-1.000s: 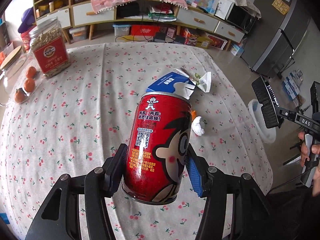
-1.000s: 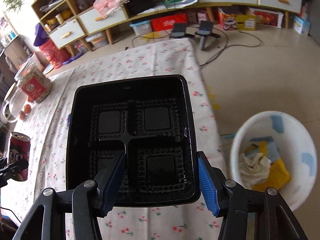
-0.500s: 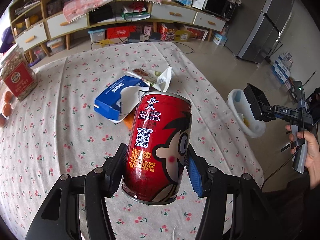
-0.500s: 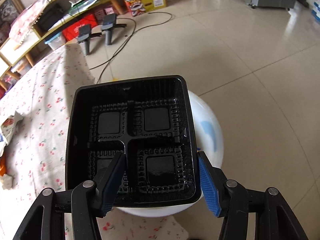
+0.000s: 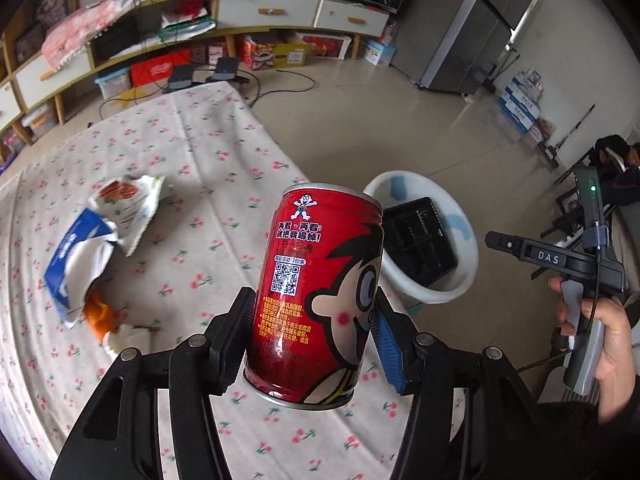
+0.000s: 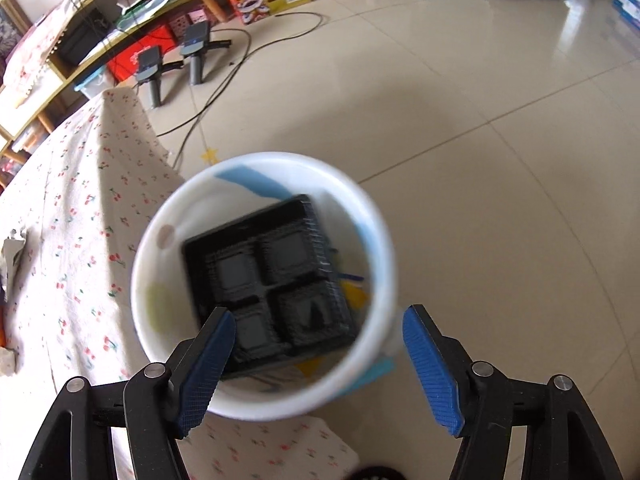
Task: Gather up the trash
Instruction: 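Carry the red cartoon can over the bin and release it with the left tool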
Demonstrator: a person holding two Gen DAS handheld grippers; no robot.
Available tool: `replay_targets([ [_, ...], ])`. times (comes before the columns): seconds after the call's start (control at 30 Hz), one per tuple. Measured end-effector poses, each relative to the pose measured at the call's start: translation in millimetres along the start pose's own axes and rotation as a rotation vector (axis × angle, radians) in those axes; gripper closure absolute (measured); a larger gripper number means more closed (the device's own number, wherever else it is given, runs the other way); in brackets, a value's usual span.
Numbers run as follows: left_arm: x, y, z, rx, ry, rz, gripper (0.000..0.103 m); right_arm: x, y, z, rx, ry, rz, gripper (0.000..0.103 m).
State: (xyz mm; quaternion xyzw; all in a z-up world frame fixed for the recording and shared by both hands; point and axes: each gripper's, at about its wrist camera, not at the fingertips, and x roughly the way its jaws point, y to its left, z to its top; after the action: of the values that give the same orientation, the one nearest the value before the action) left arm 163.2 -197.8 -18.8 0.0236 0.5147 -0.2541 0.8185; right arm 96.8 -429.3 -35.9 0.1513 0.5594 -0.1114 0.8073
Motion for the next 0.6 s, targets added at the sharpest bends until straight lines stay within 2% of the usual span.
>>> replay_targets([
  [0.1,27,-26,11,0.025,0.033,-0.035,0.044,-11,-14,-7,-0.01,-0.016,-0.042,0.029],
  [0.27,66,-60,25,0.055,0.062,-0.063,0.044,-23,-43,-15,0.044,-0.035,-0.023,0.029],
  [0.47,90,-76,39,0.067,0.034,-0.079,0.044,-33,-60,-14,0.077,-0.059,-0.024,0.029],
  [0.5,92,-78,40,0.071,0.027,-0.095,0.043,-35,-60,-14,0.082,-0.062,-0.018,0.029],
  [0.57,94,-76,43,0.047,0.027,-0.058,0.04,-36,-61,-14,0.089,-0.065,-0.007,0.029],
  [0.6,92,-74,44,0.036,0.02,-0.045,0.034,-37,-61,-14,0.09,-0.068,-0.005,0.029],
])
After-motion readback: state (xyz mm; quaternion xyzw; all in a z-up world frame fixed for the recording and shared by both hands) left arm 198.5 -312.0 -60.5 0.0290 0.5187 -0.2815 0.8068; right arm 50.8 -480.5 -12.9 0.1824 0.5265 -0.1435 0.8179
